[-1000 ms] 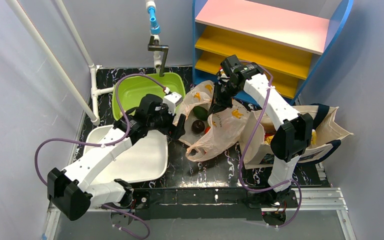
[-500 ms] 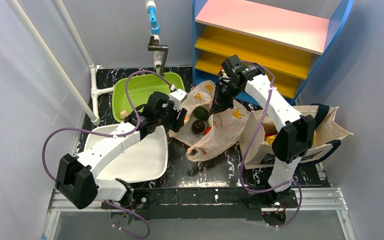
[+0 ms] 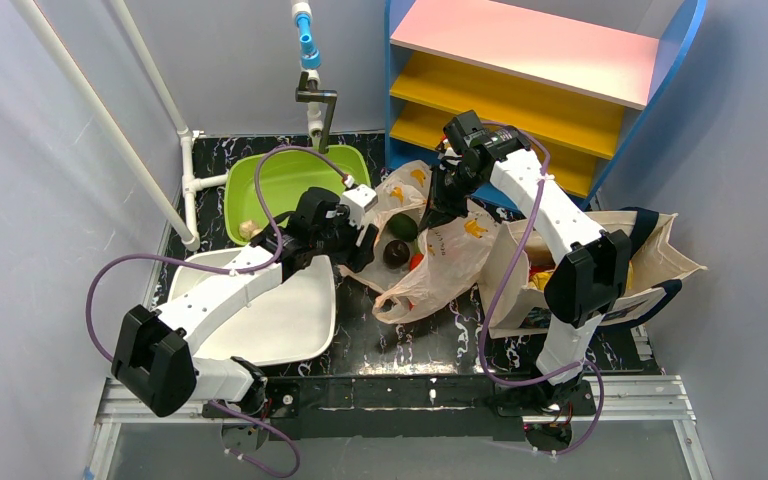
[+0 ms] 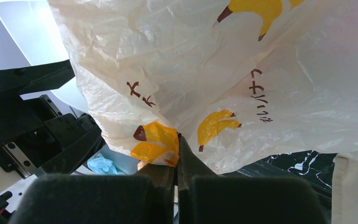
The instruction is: Place the food into the grocery bag and tie it
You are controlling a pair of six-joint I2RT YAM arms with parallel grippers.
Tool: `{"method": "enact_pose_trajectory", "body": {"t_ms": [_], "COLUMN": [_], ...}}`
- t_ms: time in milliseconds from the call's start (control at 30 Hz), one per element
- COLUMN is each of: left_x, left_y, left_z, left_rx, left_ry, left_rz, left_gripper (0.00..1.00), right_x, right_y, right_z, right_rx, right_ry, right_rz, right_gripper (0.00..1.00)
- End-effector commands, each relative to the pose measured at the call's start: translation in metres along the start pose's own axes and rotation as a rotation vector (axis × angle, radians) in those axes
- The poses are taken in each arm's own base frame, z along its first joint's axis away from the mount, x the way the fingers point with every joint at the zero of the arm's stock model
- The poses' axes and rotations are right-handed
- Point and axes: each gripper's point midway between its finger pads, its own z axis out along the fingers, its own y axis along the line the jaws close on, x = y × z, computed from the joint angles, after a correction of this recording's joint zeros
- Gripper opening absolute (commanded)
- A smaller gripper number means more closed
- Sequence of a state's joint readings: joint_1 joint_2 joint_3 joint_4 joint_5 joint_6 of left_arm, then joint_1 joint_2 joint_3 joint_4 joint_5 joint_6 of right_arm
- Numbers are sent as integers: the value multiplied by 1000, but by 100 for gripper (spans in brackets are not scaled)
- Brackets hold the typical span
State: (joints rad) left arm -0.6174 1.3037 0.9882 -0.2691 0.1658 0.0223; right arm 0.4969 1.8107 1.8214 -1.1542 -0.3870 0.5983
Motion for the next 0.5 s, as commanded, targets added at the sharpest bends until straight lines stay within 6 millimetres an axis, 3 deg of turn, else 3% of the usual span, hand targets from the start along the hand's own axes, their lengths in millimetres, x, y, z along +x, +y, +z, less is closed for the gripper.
{"method": "enact_pose_trajectory", "body": {"t_ms": [0,67,200,233,333,400,467], "left_x": [1,7,20,23,31,34,36], "left_y": [-23,-26,-29,-29,-31,-29,-28], "left_z": [-3,-2,2,3,4,2,0], "left_rx": [121,133,148,154,161,151,142], "left_ry": [10,23,72,88,115,124,118], "left_rz": [-12,-41,-63,-64,-74,-81,-78], "left_gripper": [63,58,35,34,36,51,59], "right_x": [4,4,4,4,4,5,5], "right_y": [5,5,5,5,5,4,4], "right_z": [-18,-18,-18,-18,-18,-18,-18], "right_rx": [-10,-10,-9,-9,-10,-9,-9], "right_ry": [-31,-31,-29,-29,-27,-27,-27], "right_rz": [-34,-37,-39,-40,-38,-39,-39], "right_gripper": [1,1,1,1,1,1,1]}}
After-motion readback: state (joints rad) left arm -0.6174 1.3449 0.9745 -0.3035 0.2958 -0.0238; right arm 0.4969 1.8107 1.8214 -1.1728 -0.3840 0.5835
